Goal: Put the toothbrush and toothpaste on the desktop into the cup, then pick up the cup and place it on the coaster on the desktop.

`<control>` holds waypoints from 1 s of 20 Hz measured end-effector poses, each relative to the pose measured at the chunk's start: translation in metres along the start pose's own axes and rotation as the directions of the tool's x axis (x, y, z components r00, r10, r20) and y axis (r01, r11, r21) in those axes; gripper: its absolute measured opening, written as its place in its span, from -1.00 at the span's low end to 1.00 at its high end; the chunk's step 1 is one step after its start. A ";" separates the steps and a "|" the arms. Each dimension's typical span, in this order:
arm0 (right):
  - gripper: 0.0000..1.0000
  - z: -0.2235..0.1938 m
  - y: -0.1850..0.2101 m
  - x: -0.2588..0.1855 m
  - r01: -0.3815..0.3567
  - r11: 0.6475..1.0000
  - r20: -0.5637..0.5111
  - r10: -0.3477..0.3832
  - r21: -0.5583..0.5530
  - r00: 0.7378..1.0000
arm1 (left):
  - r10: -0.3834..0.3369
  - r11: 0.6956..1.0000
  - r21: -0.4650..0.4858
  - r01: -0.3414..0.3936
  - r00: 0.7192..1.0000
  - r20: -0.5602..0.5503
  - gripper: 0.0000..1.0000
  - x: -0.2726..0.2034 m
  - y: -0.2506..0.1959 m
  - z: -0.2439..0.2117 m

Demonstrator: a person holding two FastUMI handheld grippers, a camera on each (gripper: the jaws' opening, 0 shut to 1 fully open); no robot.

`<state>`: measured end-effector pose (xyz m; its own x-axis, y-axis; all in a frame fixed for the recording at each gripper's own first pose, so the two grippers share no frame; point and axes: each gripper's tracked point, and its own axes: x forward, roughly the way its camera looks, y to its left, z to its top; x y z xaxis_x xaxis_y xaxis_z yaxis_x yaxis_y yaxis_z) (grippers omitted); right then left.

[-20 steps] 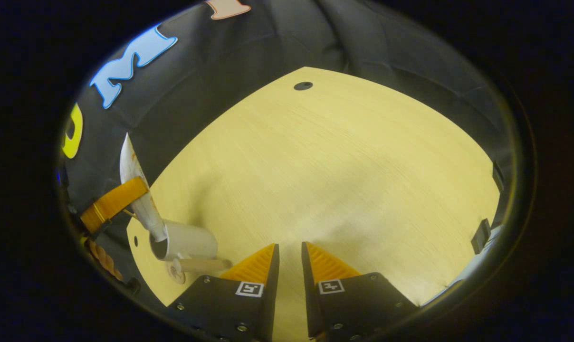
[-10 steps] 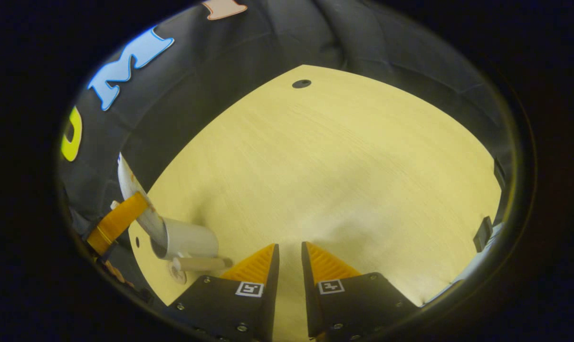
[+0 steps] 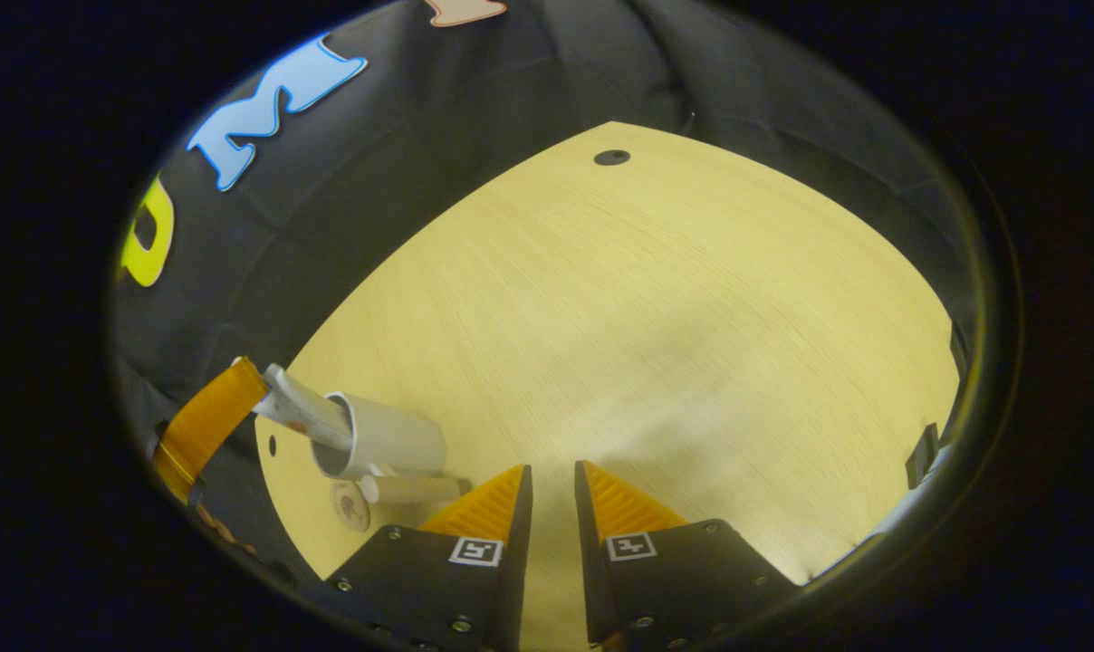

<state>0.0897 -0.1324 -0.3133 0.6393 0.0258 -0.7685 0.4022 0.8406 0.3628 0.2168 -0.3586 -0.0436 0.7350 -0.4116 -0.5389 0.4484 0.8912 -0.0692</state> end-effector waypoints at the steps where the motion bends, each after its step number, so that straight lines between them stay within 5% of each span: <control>1: -0.46 0.001 0.007 -0.001 -0.009 1.000 0.001 0.009 -0.017 1.000 | 0.005 1.000 0.000 -0.005 1.000 0.005 0.12 -0.006 0.000 0.001; 7: -0.57 0.009 0.056 -0.009 -0.090 0.980 -0.011 0.090 -0.177 0.996 | 0.065 0.997 -0.034 -0.064 0.997 0.028 0.04 -0.044 0.015 0.002; 8: -0.46 0.010 0.064 -0.010 -0.105 0.972 -0.018 0.103 -0.211 0.995 | 0.081 0.996 -0.045 -0.080 0.996 0.031 0.04 -0.052 0.020 0.000; 10: -0.57 0.012 0.078 -0.011 -0.129 0.953 -0.034 0.124 -0.275 0.992 | 0.114 0.991 -0.071 -0.112 0.993 0.029 0.19 -0.066 0.034 -0.008; 12: -0.43 0.009 0.093 -0.010 -0.163 0.931 -0.068 0.149 -0.327 0.987 | 0.151 0.984 -0.105 -0.147 0.988 0.026 0.02 -0.080 0.047 -0.016; 17: -0.33 -0.003 0.115 -0.008 -0.213 0.867 -0.144 0.165 -0.451 0.976 | 0.251 0.947 -0.207 -0.245 0.968 0.001 0.12 -0.118 0.081 -0.039; 18: -0.19 -0.007 0.117 -0.006 -0.214 0.854 -0.156 0.157 -0.475 0.975 | 0.268 0.937 -0.229 -0.263 0.963 -0.009 0.12 -0.125 0.088 -0.045; 20: -0.31 -0.013 0.115 -0.003 -0.213 0.822 -0.185 0.134 -0.528 0.974 | 0.299 0.915 -0.276 -0.294 0.954 -0.027 0.12 -0.136 0.102 -0.060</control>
<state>0.1255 -0.0283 -0.2764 0.5549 0.2376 -0.7973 -0.1513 0.9712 0.1841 0.1325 -0.2002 -0.0278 0.8213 -0.1215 -0.5574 0.0538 0.9892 -0.1363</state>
